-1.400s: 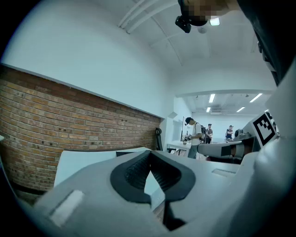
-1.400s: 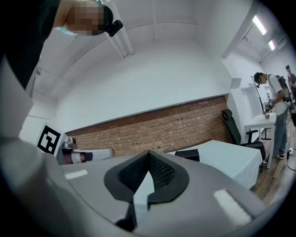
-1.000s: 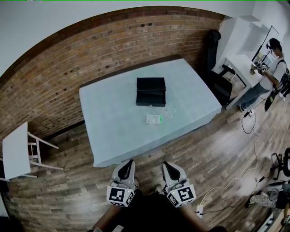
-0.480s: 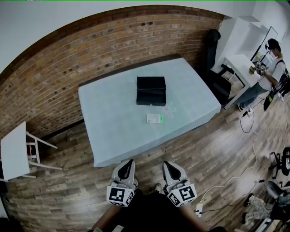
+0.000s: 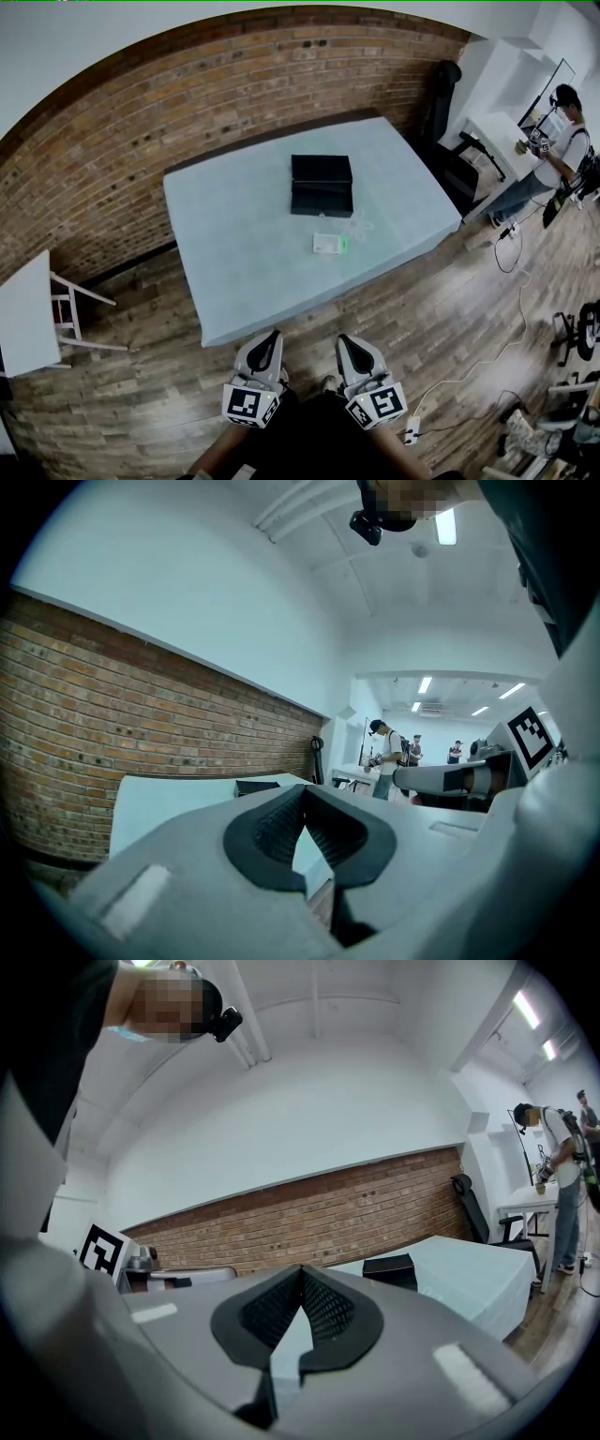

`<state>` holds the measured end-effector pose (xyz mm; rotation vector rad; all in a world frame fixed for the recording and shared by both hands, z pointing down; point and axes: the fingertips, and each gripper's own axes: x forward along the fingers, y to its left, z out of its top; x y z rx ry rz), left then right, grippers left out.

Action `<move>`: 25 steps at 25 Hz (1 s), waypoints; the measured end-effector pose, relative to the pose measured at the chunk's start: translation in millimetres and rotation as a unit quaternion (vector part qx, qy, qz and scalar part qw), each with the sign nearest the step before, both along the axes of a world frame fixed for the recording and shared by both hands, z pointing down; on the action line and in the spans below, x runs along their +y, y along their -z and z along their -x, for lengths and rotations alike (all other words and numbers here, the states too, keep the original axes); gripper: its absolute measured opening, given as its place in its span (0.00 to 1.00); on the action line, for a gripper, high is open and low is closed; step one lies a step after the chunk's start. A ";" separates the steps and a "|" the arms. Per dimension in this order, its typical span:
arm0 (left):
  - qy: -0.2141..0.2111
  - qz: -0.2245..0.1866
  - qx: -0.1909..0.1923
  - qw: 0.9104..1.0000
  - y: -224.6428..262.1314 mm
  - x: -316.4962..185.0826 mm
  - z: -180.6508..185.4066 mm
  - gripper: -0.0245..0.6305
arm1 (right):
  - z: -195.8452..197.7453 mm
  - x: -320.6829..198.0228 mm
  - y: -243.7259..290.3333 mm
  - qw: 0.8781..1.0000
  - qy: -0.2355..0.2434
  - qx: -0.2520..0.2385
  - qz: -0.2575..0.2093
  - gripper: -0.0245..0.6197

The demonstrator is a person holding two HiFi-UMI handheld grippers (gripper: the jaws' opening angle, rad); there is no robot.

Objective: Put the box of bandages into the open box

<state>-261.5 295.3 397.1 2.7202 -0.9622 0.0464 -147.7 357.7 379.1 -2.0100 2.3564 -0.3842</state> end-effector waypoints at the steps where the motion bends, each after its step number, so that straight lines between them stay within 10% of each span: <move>1: -0.003 0.000 0.000 1.000 -1.0 -2.4 3.5 0.04 | 4.0 -2.3 0.7 1.000 -0.003 0.001 0.000 0.04; 25: -0.013 0.001 -0.012 1.000 -9.4 -75.4 -53.5 0.04 | -63.6 -78.3 -3.7 0.999 -0.050 0.006 -0.004 0.04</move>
